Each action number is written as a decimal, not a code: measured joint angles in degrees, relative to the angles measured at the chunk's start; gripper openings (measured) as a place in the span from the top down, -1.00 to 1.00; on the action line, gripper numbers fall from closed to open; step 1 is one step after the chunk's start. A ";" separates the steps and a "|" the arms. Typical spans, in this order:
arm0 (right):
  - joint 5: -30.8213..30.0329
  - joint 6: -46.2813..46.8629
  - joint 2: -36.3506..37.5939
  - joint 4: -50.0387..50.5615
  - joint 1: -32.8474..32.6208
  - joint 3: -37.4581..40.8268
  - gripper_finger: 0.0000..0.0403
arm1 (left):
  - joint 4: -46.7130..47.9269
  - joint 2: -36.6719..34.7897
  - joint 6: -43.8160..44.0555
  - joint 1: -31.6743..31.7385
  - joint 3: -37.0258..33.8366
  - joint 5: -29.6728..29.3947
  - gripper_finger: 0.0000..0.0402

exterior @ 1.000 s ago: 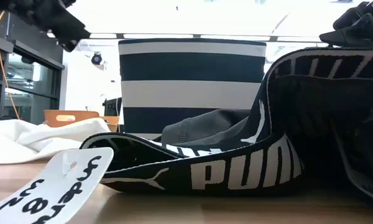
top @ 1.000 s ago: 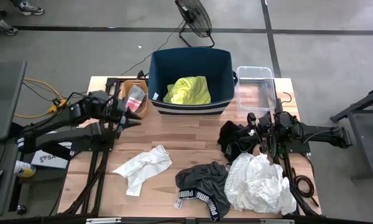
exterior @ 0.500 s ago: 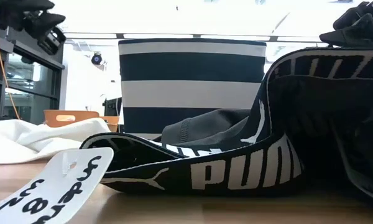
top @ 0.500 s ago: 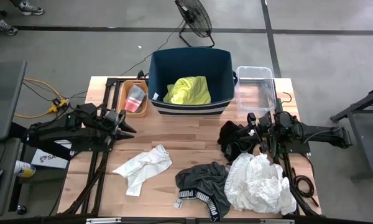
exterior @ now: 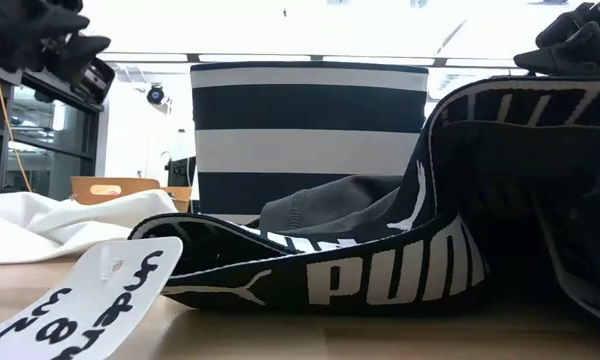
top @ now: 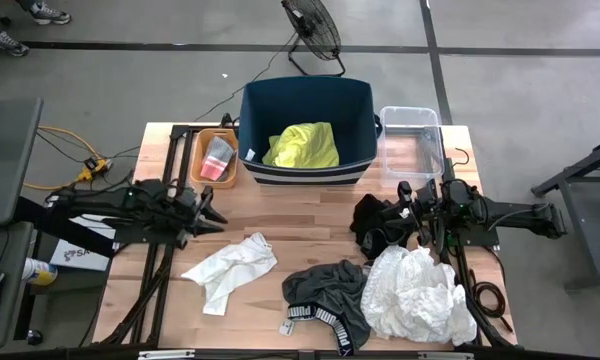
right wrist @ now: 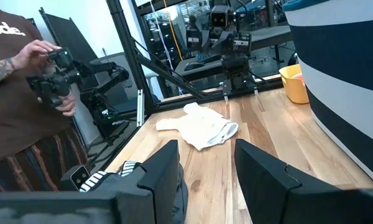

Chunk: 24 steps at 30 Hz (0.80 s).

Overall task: Pick & Place Cloths
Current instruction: Put the white dress into the laundry organizer

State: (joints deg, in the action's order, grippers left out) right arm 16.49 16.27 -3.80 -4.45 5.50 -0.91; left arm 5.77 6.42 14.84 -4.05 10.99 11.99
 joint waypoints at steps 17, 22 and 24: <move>0.01 -0.02 0.00 0.00 0.02 0.01 0.26 | -0.34 -2.59 -6.21 -0.51 -5.59 -4.69 0.44; 0.00 0.00 0.00 0.00 0.00 0.00 0.26 | -0.38 -6.29 -6.22 -0.49 -6.72 -5.58 0.44; 0.01 -0.01 -0.01 0.00 0.00 0.00 0.26 | -0.46 -6.10 -7.32 -0.49 -6.85 -6.02 0.44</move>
State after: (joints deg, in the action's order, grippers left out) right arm 16.50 16.26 -3.81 -4.45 5.50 -0.91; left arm 5.32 0.31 7.51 -4.54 4.14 5.97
